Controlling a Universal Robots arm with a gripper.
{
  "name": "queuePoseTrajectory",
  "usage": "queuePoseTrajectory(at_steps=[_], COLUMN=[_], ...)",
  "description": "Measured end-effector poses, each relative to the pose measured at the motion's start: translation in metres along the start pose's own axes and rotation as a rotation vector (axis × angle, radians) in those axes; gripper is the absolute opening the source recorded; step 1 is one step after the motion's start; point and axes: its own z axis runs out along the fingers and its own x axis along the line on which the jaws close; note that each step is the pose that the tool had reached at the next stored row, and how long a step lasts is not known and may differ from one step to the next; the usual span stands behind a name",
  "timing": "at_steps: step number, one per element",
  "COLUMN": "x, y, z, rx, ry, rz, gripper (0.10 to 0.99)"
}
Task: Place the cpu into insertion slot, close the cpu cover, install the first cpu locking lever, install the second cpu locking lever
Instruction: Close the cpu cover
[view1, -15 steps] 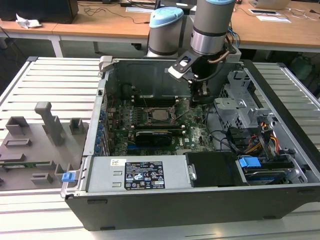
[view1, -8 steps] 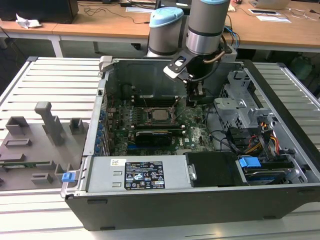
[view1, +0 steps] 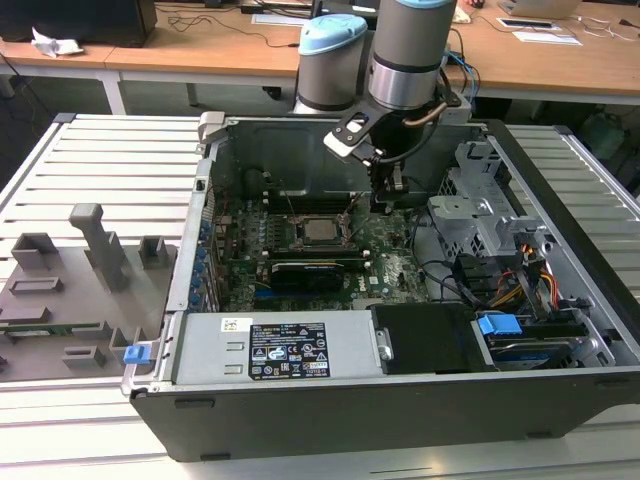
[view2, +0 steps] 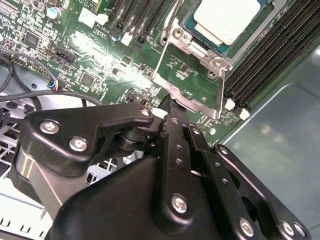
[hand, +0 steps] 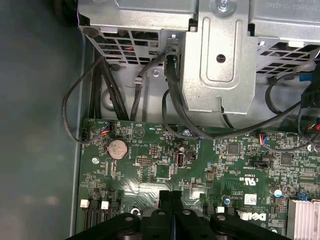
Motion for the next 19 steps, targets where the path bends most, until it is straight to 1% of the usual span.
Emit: queuePoseTrajectory(at_steps=[8, 11, 15, 18, 19], x=[0.0005, 0.0009, 0.0012, 0.0016, 0.0016], y=[-0.0085, -0.0155, -0.0214, -0.0279, -0.0287], z=[-0.0002, -0.0004, -0.0002, 0.0001, 0.0002], rx=[0.000, 0.000, 0.000, 0.000, 0.000], ry=[0.0000, 0.0000, 0.0000, -0.0001, -0.0002], rz=[0.000, 0.000, 0.000, 0.000, 0.000], gripper=[0.106, 0.106, 0.106, 0.106, 0.106])
